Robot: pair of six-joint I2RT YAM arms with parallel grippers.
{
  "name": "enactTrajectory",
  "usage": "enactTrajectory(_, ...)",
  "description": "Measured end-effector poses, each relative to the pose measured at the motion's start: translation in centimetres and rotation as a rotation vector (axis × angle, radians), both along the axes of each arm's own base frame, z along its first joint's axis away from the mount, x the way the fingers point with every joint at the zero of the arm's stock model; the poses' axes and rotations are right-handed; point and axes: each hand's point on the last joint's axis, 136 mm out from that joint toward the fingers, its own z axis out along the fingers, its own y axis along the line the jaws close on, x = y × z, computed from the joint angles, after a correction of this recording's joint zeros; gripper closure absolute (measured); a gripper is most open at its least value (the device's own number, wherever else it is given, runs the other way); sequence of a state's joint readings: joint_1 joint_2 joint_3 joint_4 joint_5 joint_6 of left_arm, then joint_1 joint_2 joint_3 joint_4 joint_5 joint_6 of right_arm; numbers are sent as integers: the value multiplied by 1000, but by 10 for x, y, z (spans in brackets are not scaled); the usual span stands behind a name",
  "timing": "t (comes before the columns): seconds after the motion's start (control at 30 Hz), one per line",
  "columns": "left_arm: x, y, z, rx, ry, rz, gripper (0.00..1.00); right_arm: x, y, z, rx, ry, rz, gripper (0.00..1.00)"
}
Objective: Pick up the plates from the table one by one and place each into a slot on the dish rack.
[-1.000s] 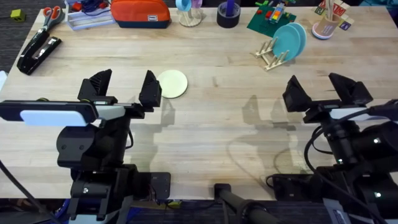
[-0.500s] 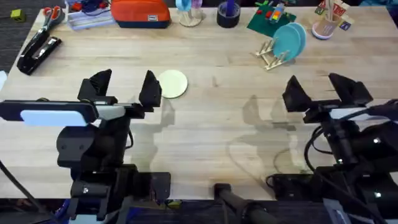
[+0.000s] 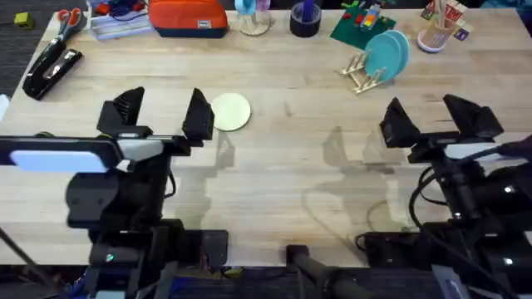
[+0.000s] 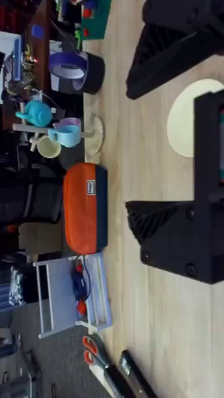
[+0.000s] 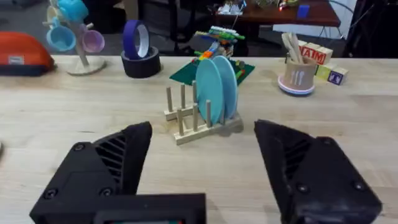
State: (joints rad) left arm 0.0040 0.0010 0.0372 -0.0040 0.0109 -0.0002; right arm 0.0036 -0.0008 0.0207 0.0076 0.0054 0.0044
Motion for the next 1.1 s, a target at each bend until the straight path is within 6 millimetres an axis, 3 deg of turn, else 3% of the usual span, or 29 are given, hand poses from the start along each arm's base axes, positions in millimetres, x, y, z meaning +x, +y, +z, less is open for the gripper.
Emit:
enactTrajectory(0.07,-3,0,14,0,-13,0,8,-1,0,5,1,2,0,7)
enactTrajectory(0.27,-28,0,84,1,-97,0,8,-14,0,41,3,-2,3,7)
enactTrajectory(0.6,-49,-1,144,0,47,-4,8,-48,0,101,-5,12,3,10)
enactTrajectory(0.83,-44,-6,186,-3,209,-32,8,-57,0,145,-6,98,4,10)
enactTrajectory(1.1,-18,-9,214,-10,405,-54,10,-39,0,173,-49,306,13,9)
